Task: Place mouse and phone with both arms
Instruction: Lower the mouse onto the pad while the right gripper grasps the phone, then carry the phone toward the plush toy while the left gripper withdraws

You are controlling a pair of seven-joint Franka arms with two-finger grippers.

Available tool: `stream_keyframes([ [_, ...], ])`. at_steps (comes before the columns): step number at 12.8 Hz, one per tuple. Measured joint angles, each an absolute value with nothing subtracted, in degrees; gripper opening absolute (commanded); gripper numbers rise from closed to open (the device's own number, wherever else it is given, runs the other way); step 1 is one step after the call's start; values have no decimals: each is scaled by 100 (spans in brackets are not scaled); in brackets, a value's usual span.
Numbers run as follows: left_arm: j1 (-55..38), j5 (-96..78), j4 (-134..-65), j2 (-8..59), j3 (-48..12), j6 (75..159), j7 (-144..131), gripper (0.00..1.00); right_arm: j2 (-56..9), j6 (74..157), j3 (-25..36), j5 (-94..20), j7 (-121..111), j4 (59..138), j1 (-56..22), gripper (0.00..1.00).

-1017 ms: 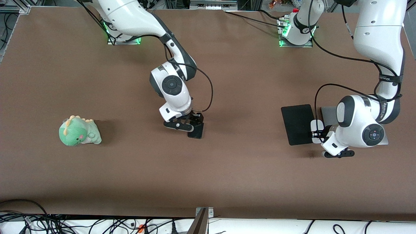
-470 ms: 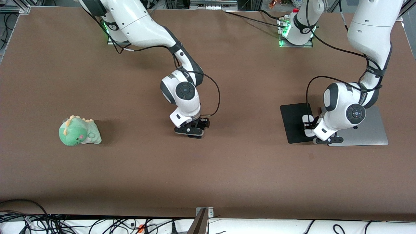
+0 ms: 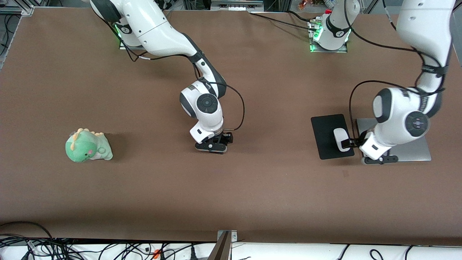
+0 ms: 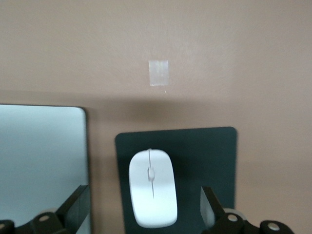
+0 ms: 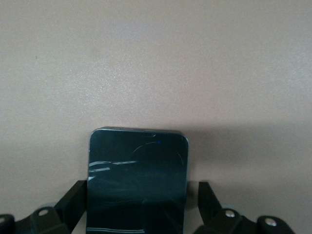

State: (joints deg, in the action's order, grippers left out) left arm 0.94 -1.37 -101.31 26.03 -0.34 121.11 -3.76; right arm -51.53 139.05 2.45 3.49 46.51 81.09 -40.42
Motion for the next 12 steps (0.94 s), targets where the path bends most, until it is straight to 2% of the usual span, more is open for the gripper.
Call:
stream_keyframes([
  [2,101,70,-9188,2472,-15,10859,-376,100,-5166,13915,245,349,4650,8108,-4042,85],
  [5,96,182,-8156,2396,-55,9579,-191,100,-5163,13916,255,349,4650,8094,-4041,44],
  [6,93,182,-7962,2335,-74,9301,46,100,-5142,13893,257,348,4651,8087,-4041,39],
  [9,81,182,-7928,1756,-74,8813,576,100,-5135,13742,321,347,4259,8025,-3914,39],
  [12,45,183,-8724,795,-73,8920,456,100,-4790,12851,364,109,2851,7852,-3333,39],
])
